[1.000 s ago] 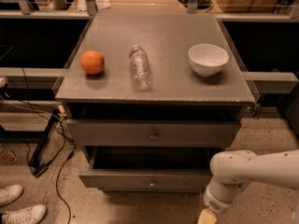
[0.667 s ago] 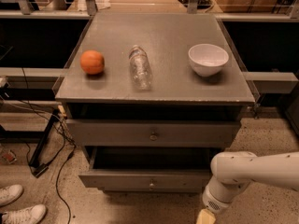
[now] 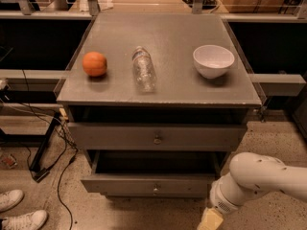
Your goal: Open middle drawer
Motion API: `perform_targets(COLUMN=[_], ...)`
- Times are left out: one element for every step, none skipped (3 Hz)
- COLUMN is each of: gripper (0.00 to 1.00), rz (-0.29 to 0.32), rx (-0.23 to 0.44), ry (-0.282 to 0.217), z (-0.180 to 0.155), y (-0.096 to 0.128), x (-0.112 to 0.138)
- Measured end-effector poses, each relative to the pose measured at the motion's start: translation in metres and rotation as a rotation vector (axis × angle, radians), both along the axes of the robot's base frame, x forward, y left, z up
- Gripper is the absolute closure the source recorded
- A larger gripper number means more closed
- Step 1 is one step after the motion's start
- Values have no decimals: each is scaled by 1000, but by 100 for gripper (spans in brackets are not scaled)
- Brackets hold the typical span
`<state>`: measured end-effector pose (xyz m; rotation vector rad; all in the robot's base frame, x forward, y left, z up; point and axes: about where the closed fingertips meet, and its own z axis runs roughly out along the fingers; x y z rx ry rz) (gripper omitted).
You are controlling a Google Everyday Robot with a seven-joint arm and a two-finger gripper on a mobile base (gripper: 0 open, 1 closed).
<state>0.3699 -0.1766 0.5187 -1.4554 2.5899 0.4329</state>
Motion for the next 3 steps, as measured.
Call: perform_targets(gripper=[0, 0, 0], rz=[25, 62, 111], rx=[35, 62, 66], ry=[-34, -21, -20], z=[9, 1, -6], y=[8, 29, 53], x=[4, 10, 19])
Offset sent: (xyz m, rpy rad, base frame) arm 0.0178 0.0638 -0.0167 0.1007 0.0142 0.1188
